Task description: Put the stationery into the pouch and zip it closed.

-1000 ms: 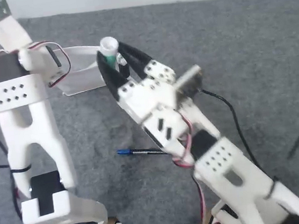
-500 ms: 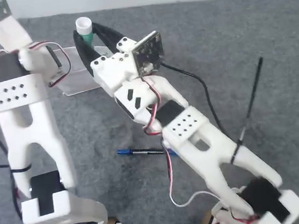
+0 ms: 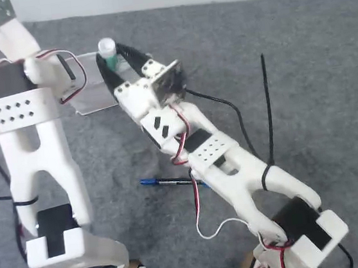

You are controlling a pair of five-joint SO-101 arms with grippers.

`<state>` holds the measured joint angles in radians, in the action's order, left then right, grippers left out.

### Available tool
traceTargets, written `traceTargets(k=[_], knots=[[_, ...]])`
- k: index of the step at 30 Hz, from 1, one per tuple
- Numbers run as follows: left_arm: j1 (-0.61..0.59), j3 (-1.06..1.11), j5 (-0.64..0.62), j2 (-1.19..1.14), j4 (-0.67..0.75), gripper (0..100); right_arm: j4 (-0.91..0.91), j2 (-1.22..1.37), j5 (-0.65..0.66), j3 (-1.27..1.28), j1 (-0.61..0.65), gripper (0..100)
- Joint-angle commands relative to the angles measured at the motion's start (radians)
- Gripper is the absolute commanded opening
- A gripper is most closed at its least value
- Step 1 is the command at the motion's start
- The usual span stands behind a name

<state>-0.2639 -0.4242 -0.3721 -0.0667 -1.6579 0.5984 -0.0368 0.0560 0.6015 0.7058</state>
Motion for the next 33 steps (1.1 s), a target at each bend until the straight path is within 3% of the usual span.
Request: traceTargets(k=[1, 8, 16, 28, 33], knots=[[0.012, 0.005, -0.008, 0.021, 0.025, 2, 0.015, -0.064, 0.160, 0.055, 0.024, 0.6], [0.012, 0.005, -0.008, 0.020, 0.025, 2, 0.008, -0.061, 0.242, 0.087, 0.042, 1.3], [0.012, 0.005, -0.008, 0.020, 0.025, 2, 0.008, -0.071, 0.233, 0.120, 0.048, 25.1], [0.012, 0.007, -0.008, 0.020, 0.026, 2, 0.005, -0.200, 0.233, 0.193, 0.088, 19.5], [0.012, 0.007, -0.008, 0.020, 0.026, 3, -0.196, -0.401, 0.161, 0.219, 0.090, 19.5]])
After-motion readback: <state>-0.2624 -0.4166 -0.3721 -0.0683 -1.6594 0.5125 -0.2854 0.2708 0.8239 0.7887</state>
